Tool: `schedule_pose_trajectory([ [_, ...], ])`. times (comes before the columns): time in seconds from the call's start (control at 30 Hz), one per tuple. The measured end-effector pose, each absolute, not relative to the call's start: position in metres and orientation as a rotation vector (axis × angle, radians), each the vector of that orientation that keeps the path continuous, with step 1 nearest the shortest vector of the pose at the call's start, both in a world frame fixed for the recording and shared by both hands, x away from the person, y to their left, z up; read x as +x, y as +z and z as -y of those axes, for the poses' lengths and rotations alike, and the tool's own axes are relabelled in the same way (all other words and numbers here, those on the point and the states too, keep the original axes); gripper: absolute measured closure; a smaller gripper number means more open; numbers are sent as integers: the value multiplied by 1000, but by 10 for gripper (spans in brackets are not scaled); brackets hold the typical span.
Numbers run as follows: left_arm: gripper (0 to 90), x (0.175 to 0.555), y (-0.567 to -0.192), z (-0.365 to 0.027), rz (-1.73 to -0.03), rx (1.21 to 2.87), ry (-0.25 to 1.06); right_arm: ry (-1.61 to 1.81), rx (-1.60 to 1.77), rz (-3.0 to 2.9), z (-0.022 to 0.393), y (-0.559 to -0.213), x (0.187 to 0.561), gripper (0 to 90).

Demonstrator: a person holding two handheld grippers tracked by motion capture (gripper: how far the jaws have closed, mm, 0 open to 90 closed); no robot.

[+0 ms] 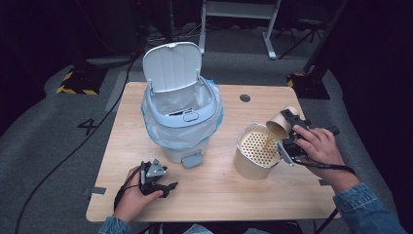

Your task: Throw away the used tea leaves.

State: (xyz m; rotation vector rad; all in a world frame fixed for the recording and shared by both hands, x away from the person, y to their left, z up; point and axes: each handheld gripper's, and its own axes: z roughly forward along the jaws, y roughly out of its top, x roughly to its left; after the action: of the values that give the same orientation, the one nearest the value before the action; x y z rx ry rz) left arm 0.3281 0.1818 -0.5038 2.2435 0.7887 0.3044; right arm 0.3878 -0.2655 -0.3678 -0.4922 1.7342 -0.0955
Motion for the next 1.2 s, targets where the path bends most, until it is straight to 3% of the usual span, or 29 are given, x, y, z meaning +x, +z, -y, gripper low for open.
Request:
schedule_pose_trajectory([
  [0.47,283,328,-504,-182,-790,2242,304,-479,-780,-1348,247,-383,372,319],
  [1.2,283,328,-504,-182,-790,2243,306,-652,-882,-1094,232,-387,357,320],
])
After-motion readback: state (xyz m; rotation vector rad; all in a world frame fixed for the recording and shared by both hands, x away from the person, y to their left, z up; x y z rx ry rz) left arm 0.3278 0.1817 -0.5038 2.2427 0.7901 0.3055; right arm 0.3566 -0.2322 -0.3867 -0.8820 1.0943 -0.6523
